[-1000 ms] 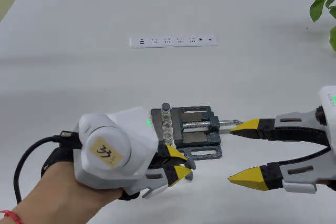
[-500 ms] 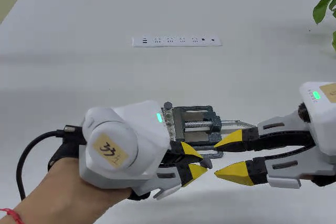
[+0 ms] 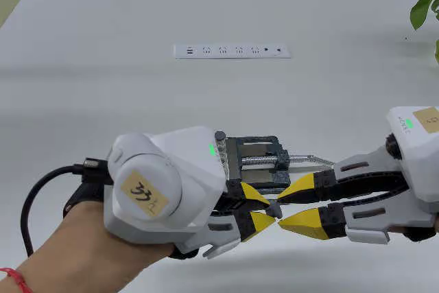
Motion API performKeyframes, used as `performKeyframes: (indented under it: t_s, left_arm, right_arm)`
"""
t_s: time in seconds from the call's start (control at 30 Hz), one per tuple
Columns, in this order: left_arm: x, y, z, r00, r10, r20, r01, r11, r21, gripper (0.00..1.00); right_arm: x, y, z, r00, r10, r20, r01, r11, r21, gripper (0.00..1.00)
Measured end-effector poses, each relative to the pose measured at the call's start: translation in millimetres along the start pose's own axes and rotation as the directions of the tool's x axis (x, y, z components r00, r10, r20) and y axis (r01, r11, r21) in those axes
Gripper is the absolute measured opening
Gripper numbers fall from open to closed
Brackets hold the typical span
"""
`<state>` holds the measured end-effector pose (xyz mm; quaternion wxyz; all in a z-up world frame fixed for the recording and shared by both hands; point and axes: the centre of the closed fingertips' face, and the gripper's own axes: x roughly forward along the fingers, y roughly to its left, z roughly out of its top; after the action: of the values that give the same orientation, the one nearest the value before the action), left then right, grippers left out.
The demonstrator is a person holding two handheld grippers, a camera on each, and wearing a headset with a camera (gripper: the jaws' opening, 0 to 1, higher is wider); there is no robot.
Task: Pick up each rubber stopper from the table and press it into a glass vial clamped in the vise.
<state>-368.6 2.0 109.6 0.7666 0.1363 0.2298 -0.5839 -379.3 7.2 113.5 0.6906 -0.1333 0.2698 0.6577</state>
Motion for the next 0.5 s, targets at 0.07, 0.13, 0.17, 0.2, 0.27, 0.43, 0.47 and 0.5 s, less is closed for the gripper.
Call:
performKeyframes:
  t_s: [0.07,0.13,0.17,0.2,0.27,0.43,0.47,0.5]
  left_arm:
    - [0.1,-0.5,0.4,1.0000,-0.001,-0.001,0.001,1.000,0.002,0.04]
    - [0.2,-0.3,0.1,1.0000,-0.001,-0.002,0.001,1.000,0.003,0.04]
    - [-0.3,-0.3,-0.4,1.0000,-0.002,-0.002,0.002,1.000,0.002,0.04]
    - [-0.3,-0.5,-0.4,1.0000,-0.003,-0.003,0.003,1.000,0.002,0.04]
    - [-0.2,-1.0,-0.3,1.0000,-0.004,-0.004,0.004,1.000,0.003,0.04]
    - [-0.2,-2.6,0.3,0.9999,-0.009,-0.006,0.009,1.000,0.005,0.04]
    - [-0.1,-2.9,0.4,0.9999,-0.010,-0.007,0.010,1.000,0.006,0.04]
    - [0.1,-3.1,0.6,0.9999,-0.011,-0.007,0.011,1.000,0.008,0.04]
  right_arm:
    - [0.2,0.2,0.2,1.0000,0.000,0.001,0.000,1.000,-0.001,0.11]
    - [0.3,0.3,0.5,1.0000,0.000,0.001,0.000,1.000,-0.002,0.10]
    - [0.4,0.4,0.6,1.0000,0.000,0.002,0.000,1.000,-0.001,0.10]
    - [0.5,0.6,0.7,1.0000,0.001,0.001,-0.001,1.000,-0.002,0.10]
    - [0.6,0.9,1.0,1.0000,0.001,0.001,-0.001,1.000,-0.002,0.09]
    - [0.2,1.5,1.5,1.0000,0.000,0.001,0.000,1.000,-0.005,0.08]
    - [0.0,1.5,1.3,1.0000,0.000,0.000,0.000,1.000,-0.005,0.07]
    - [-0.1,1.6,1.2,1.0000,0.001,0.000,-0.001,1.000,-0.005,0.07]
